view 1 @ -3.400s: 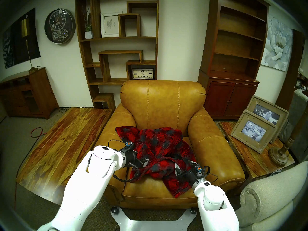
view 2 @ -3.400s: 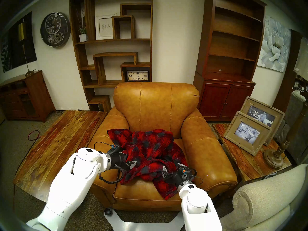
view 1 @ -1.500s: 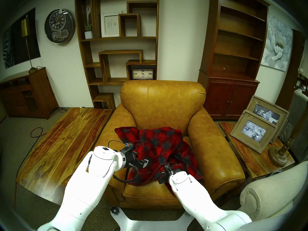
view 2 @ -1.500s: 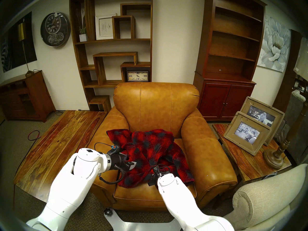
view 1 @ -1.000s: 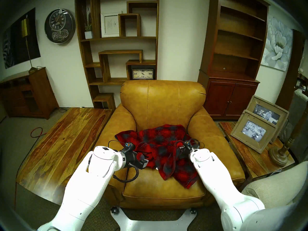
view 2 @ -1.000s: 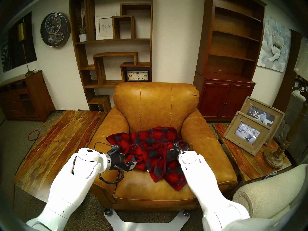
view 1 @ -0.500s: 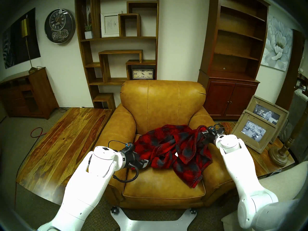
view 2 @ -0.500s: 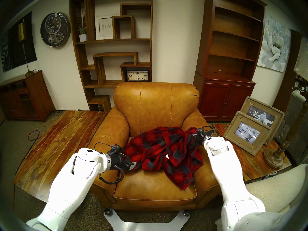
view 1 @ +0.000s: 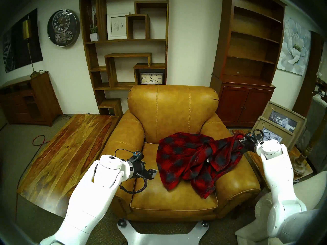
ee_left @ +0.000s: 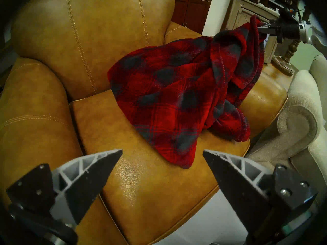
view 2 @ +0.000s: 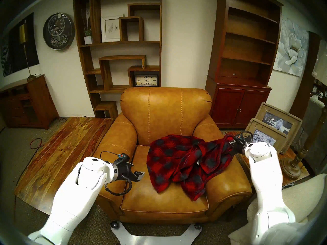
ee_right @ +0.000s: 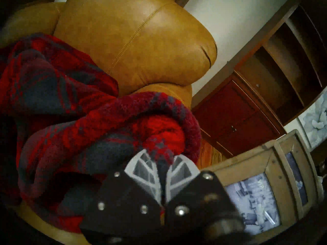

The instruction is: Move the blanket from sofa and drape it over the sofa arm

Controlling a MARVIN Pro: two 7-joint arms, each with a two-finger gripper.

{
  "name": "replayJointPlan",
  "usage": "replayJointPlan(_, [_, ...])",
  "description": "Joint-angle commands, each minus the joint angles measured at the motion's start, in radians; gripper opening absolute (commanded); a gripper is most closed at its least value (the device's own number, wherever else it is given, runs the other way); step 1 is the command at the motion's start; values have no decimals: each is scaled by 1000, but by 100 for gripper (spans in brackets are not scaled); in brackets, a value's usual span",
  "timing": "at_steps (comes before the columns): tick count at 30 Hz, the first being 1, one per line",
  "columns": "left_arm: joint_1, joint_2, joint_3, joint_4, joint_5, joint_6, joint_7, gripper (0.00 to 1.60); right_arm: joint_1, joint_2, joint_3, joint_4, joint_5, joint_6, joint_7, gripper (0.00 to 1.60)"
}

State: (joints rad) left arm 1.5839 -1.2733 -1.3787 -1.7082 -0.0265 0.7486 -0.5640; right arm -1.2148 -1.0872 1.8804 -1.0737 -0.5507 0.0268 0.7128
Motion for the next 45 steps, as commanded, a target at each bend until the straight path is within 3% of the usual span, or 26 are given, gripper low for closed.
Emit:
replayJointPlan(1, [-9, -3, 0, -17, 0, -4, 0, 160, 0, 116, 79, -25, -43, -71, 103, 0])
replayJointPlan(7, [-8, -3, 0, -18, 0, -4, 0, 160, 22, 162, 155, 16, -80, -139, 211, 0])
replayJointPlan(17, [-9, -2, 0, -18, 0, -4, 0, 160, 83, 233, 241, 150, -119, -214, 311, 0])
replayJointPlan(37, [-9, -2, 0, -14, 0, -4, -2, 160, 192, 368, 297, 369, -177, -277, 320, 0])
replayJointPlan(45, [-9, -2, 0, -18, 0, -4, -1, 160, 260, 361, 294, 454, -182, -306, 294, 0])
